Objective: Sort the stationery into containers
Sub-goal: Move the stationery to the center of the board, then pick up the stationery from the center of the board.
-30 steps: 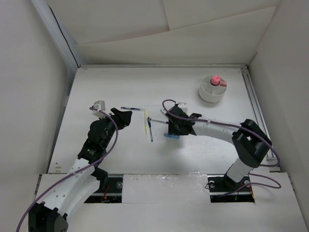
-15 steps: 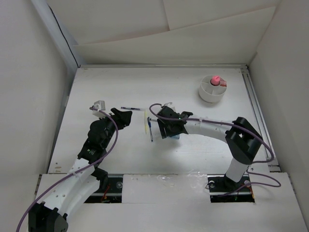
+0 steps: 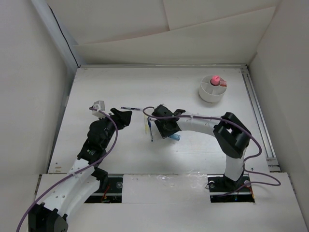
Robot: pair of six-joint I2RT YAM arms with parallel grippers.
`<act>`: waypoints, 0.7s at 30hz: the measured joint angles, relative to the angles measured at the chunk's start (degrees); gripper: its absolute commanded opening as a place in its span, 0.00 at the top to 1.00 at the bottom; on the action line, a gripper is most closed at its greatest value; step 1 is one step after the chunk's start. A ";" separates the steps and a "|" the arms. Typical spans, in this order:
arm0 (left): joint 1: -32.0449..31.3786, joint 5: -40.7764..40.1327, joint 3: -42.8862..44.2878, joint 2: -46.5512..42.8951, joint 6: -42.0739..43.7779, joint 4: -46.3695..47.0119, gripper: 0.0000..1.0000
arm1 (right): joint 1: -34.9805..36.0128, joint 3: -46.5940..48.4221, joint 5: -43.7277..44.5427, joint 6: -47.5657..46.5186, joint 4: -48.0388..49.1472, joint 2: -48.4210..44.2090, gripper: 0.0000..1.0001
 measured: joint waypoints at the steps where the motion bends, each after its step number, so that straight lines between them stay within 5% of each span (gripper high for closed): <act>1: 0.00 0.00 0.00 -0.07 0.00 0.00 0.46 | -0.11 0.09 -0.52 -0.28 0.00 0.02 0.49; 10: 0.00 0.00 0.00 -0.07 0.00 0.00 0.46 | -0.94 0.52 -3.50 -1.46 0.50 0.68 0.68; 16: 0.00 0.00 0.00 -0.07 0.00 0.00 0.46 | -1.64 0.59 -4.66 -1.53 0.92 0.76 0.57; 21: 0.00 0.00 0.00 -0.07 0.00 0.00 0.46 | -2.14 0.57 -5.53 -1.55 1.20 0.76 0.77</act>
